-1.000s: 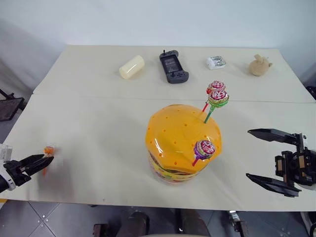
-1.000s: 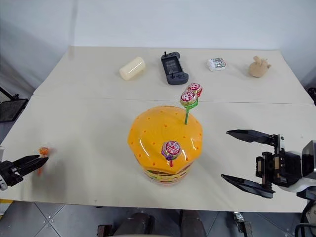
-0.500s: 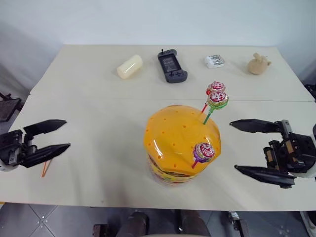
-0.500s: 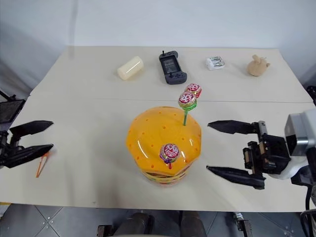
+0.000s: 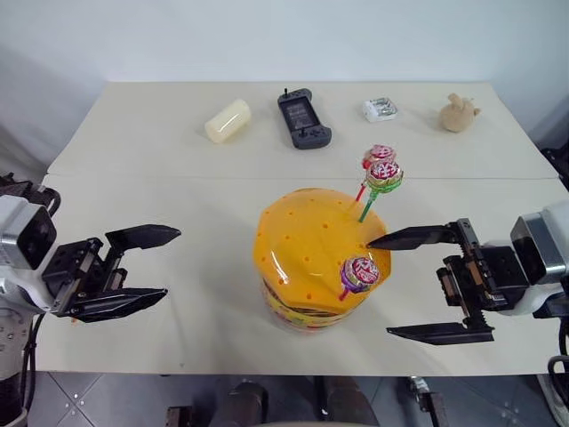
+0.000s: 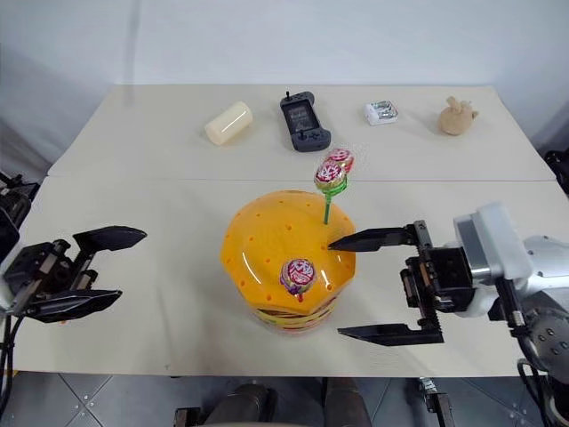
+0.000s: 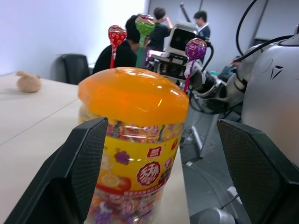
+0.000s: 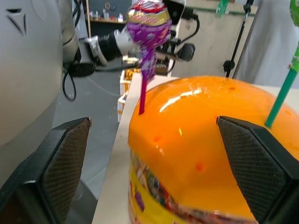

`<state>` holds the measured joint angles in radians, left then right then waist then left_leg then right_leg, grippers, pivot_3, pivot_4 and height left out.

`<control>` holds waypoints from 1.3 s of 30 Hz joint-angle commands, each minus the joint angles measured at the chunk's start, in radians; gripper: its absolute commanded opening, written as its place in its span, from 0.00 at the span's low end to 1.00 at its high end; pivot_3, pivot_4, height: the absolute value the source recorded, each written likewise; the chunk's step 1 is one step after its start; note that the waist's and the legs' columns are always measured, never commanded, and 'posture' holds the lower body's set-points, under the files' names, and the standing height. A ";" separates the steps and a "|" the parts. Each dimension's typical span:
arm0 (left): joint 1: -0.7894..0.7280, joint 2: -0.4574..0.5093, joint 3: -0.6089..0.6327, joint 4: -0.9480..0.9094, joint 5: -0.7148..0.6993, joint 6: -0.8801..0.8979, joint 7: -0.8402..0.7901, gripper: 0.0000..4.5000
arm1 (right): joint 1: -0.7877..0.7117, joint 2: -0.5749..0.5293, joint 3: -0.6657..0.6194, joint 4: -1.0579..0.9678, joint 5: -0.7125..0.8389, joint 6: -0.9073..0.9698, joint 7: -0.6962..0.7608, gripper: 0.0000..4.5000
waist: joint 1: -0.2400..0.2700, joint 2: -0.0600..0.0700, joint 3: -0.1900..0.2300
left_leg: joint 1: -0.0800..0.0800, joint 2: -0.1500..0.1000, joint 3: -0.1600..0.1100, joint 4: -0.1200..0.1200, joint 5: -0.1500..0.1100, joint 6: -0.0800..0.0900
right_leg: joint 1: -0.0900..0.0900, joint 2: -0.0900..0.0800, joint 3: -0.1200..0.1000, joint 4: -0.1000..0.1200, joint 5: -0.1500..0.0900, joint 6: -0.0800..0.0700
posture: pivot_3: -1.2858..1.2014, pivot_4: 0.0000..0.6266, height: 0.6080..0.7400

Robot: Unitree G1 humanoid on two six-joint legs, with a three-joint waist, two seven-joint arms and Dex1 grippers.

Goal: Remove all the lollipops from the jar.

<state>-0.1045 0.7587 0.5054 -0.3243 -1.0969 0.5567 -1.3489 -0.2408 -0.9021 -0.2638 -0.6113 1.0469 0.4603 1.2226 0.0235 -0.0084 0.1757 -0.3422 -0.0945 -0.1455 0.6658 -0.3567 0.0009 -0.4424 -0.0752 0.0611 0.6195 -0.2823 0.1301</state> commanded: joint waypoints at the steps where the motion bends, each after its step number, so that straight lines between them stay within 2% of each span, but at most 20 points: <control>1: -0.022 -0.027 -0.026 -0.046 -0.004 -0.043 -0.009 0.88 | -0.055 0.004 0.047 -0.042 0.004 0.017 -0.023 1.00 | 0.000 0.000 0.000 | 0.000 0.000 0.000 0.000 0.000 0.000 | 0.000 0.000 0.000 0.000 0.000 0.000 | 0.52 0.24 1.00; 6: 0.003 -0.026 -0.056 -0.005 0.055 -0.080 -0.057 0.88 | -0.135 0.023 0.080 -0.057 0.030 0.023 -0.044 1.00 | -0.001 0.000 0.000 | 0.000 0.001 0.000 0.000 0.000 0.000 | 0.000 0.001 0.000 0.000 0.000 0.000 | 0.52 0.24 1.00; 11: 0.006 -0.030 -0.069 0.018 0.084 -0.104 -0.075 0.88 | -0.148 0.031 0.100 -0.062 0.013 0.013 -0.028 1.00 | 0.002 0.000 0.000 | -0.001 0.001 0.000 0.000 0.000 0.000 | -0.001 0.001 0.000 -0.001 0.000 0.000 | 0.52 0.24 1.00; 15: -0.010 -0.024 -0.072 0.016 0.082 -0.106 -0.075 0.89 | -0.148 0.050 0.109 -0.050 -0.019 -0.005 -0.029 0.80 | 0.002 0.000 0.000 | -0.002 0.001 0.000 0.000 0.000 0.000 | -0.001 0.001 -0.001 -0.002 0.000 0.000 | 0.52 0.24 1.00; 20: -0.024 -0.016 -0.064 0.038 0.085 -0.116 -0.092 0.89 | -0.138 0.073 0.092 -0.021 -0.040 -0.027 -0.023 0.41 | 0.000 0.000 0.000 | -0.003 0.001 0.000 0.000 0.000 0.000 | -0.002 0.001 -0.001 -0.002 0.000 0.000 | 0.52 0.24 1.00; 25: -0.024 -0.015 -0.061 0.058 0.092 -0.130 -0.108 0.89 | -0.167 0.095 0.051 0.004 0.028 -0.006 -0.060 0.03 | 0.000 0.000 0.000 | -0.002 0.001 0.000 0.000 0.000 0.000 | -0.002 0.001 -0.001 -0.001 0.000 0.000 | 0.52 0.24 1.00; 27: -0.023 -0.013 -0.060 0.058 0.088 -0.130 -0.109 0.89 | -0.182 0.100 0.018 0.007 0.122 0.025 -0.112 0.01 | 0.001 0.000 0.000 | -0.002 0.001 0.000 0.001 0.000 0.000 | -0.002 0.001 -0.001 -0.001 0.000 -0.001 | 0.52 0.24 1.00; 29: -0.026 -0.011 -0.063 0.053 0.084 -0.123 -0.103 0.89 | -0.212 0.102 -0.029 0.024 0.239 0.060 -0.229 0.01 | 0.001 0.000 0.000 | -0.003 0.001 -0.001 0.001 0.000 0.000 | -0.002 0.001 -0.001 -0.001 0.000 -0.001 | 0.52 0.24 1.00; 31: -0.028 -0.012 -0.067 0.053 0.089 -0.125 -0.102 0.89 | -0.224 0.067 -0.086 0.048 0.325 0.099 -0.300 0.01 | 0.001 0.000 0.000 | -0.003 0.001 -0.001 0.000 0.000 0.000 | -0.002 0.001 -0.001 -0.001 0.000 -0.001 | 0.52 0.24 1.00; 35: -0.022 -0.014 -0.067 0.045 0.092 -0.130 -0.102 0.89 | -0.195 0.007 -0.158 0.052 0.319 0.130 -0.322 0.01 | 0.002 0.000 0.000 | -0.003 0.001 -0.001 0.000 0.000 0.000 | -0.002 0.001 -0.001 -0.003 0.000 -0.001 | 0.52 0.24 1.00; 39: -0.022 -0.015 -0.067 0.042 0.095 -0.138 -0.107 0.89 | -0.154 -0.107 -0.133 0.052 0.248 0.194 -0.238 0.01 | 0.002 0.000 0.000 | -0.004 0.001 -0.001 0.000 -0.001 0.001 | -0.002 0.001 -0.001 -0.003 0.000 -0.001 | 0.52 0.24 1.00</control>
<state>-0.1267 0.7289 0.4233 -0.2611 -1.0078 0.4388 -1.4487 -0.3980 -0.9831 -0.3912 -0.5445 1.3096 0.6376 0.9500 0.0260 -0.0085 0.1757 -0.3464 -0.0932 -0.1462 0.6661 -0.3572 0.0015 -0.4448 -0.0741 0.0597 0.6160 -0.2820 0.1295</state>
